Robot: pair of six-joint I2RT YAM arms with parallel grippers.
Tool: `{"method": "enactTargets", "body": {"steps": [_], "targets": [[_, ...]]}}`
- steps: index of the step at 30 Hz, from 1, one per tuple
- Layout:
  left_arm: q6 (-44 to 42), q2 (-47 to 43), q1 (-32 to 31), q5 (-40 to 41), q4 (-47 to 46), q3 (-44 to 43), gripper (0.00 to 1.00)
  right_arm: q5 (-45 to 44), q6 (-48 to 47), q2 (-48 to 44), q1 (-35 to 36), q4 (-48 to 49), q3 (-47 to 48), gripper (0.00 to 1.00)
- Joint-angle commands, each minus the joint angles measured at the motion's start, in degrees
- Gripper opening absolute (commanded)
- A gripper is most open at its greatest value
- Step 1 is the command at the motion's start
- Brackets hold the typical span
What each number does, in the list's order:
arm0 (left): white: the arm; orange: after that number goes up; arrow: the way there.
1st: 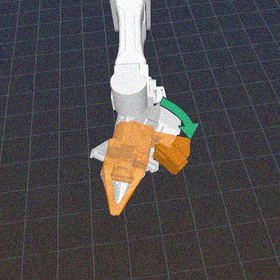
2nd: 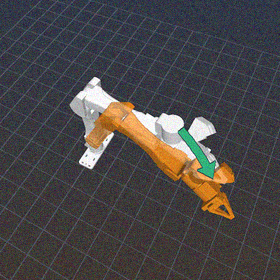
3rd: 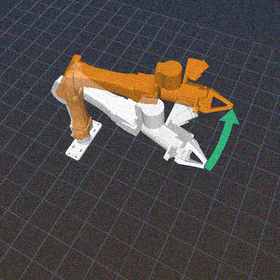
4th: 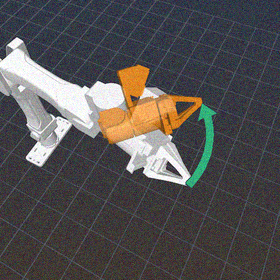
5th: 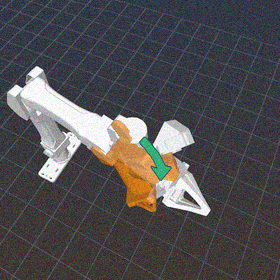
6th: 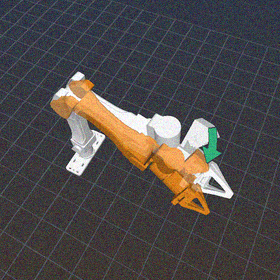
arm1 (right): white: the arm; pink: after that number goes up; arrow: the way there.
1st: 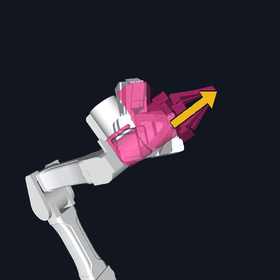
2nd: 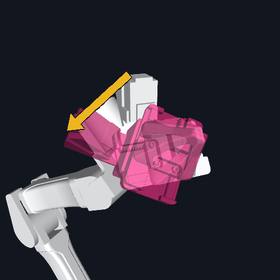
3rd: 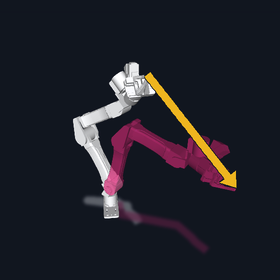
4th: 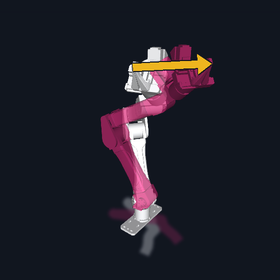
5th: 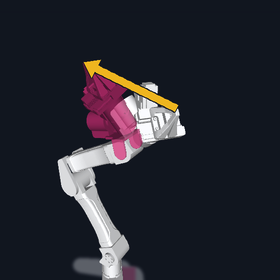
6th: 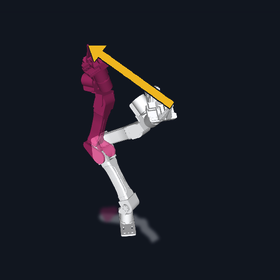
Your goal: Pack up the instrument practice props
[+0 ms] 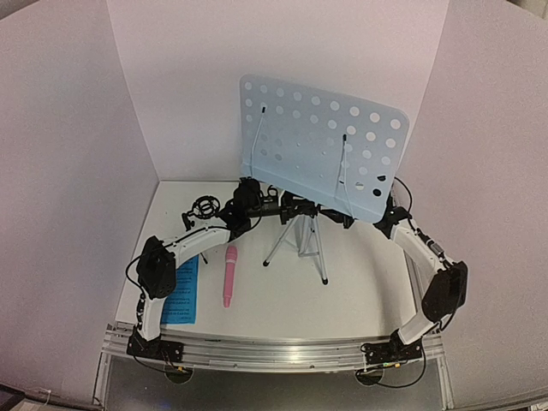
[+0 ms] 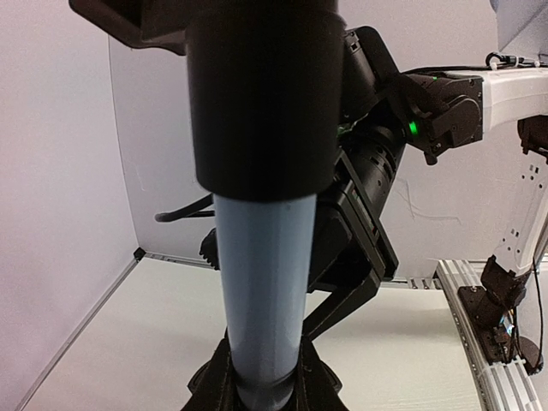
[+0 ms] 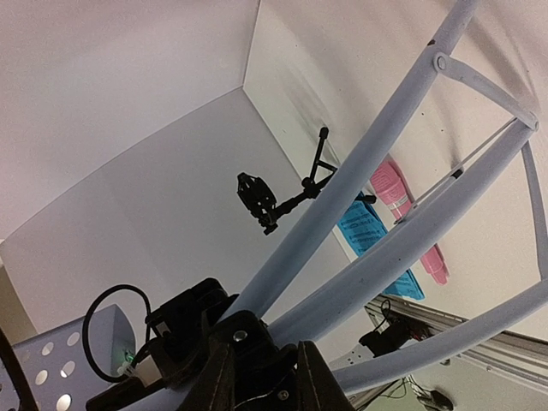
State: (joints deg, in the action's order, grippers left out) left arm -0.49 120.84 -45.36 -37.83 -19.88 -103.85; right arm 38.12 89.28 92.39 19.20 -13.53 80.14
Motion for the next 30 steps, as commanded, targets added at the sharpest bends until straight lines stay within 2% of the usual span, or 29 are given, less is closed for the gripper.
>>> {"method": "enactTargets", "body": {"steps": [1,5,9,14,17,20,25,30], "targets": [[-2.43,0.87,0.28,-1.19,-0.51,-2.21,0.00,3.43,-2.72,1.35,1.27,1.24,4.05,0.24],[-2.41,0.99,0.28,-1.19,-0.51,-2.23,0.00,3.92,-4.62,1.97,1.36,1.26,6.34,0.16],[-2.41,1.07,0.28,-0.98,-0.54,-2.38,0.00,5.00,-7.98,1.98,1.34,1.30,5.78,0.03],[-2.72,0.87,0.28,-0.48,0.24,-2.31,0.00,7.37,-14.27,1.86,1.35,1.64,4.41,0.02],[-2.84,0.89,0.28,-0.12,0.19,-2.30,0.00,10.01,-21.67,2.35,1.30,1.86,5.08,0.01],[-3.10,0.96,0.29,0.13,0.79,-2.65,0.00,13.50,-25.18,3.47,1.31,2.18,5.07,0.03],[-4.44,0.16,0.36,0.01,1.33,-1.58,0.00,11.96,-26.57,2.85,0.87,2.19,5.51,0.10],[-5.62,-0.26,0.36,-0.35,1.92,-1.09,0.00,9.91,-20.01,2.30,0.80,2.01,5.19,0.29]]}}
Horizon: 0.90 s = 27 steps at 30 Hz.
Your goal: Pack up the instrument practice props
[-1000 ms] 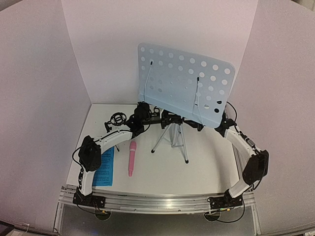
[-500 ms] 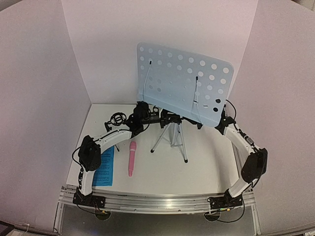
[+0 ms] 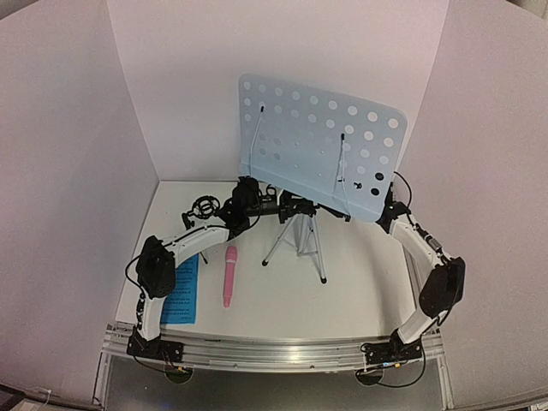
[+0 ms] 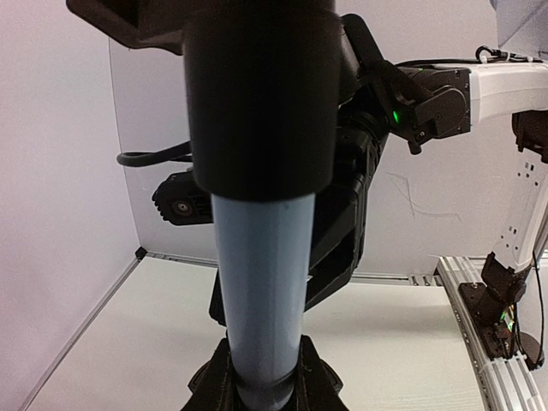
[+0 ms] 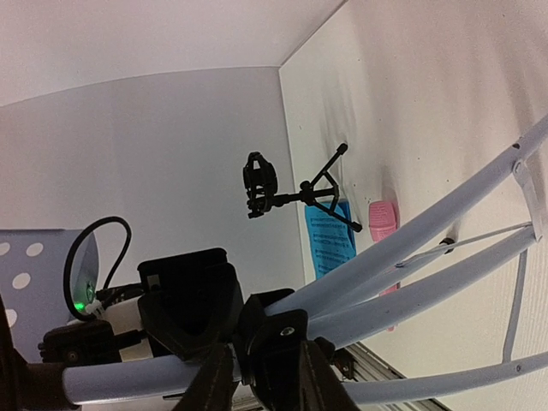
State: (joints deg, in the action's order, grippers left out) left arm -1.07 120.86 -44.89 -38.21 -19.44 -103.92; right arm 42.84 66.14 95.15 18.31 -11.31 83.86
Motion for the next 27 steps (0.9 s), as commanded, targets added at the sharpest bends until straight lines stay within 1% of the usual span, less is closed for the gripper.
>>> {"method": "enactTargets", "body": {"steps": [1,2,5,8,10,14,16,19,21,25,27], "targets": [[-5.14,-0.33,-0.11,0.05,1.49,-1.02,0.00,4.59,4.44,-1.02,1.67,-0.29,1.02,0.33],[-5.18,-0.36,-0.11,0.10,1.44,-1.02,0.00,3.73,6.07,-1.66,1.67,-0.43,0.30,0.37],[-5.26,-0.36,-0.10,-0.01,1.15,-0.95,0.00,0.77,7.73,-3.74,1.75,-2.15,-1.74,0.42],[-5.35,-0.29,-0.12,-0.12,0.98,-0.86,0.00,-1.34,6.12,-4.05,1.81,-6.38,-0.46,0.48],[-5.35,-0.24,-0.10,-0.31,0.90,-0.85,0.00,-2.25,4.96,-3.87,1.81,-8.32,0.92,0.49],[-5.29,-0.36,-0.02,-0.36,0.51,-0.60,0.00,-2.43,5.49,-2.51,2.68,-8.70,1.60,0.48],[-5.34,-0.36,-0.04,-0.30,0.36,-0.62,0.00,-2.60,5.79,-1.99,3.01,-8.58,1.56,0.44],[-5.20,-0.26,0.00,-0.29,0.03,-0.85,0.00,-3.58,5.54,-1.62,3.07,-8.51,1.75,0.34],[-4.97,-0.18,-0.02,-0.35,-0.04,-0.89,0.00,-3.19,5.41,-0.83,3.04,-8.55,2.68,0.34],[-4.75,-0.35,0.00,-0.47,-0.46,-0.48,0.00,-4.19,5.51,-0.19,2.99,-8.46,3.77,0.38],[-4.75,-0.32,0.02,-0.40,-0.52,-0.51,0.00,-4.50,5.74,0.12,2.97,-8.46,4.10,0.36]]}}
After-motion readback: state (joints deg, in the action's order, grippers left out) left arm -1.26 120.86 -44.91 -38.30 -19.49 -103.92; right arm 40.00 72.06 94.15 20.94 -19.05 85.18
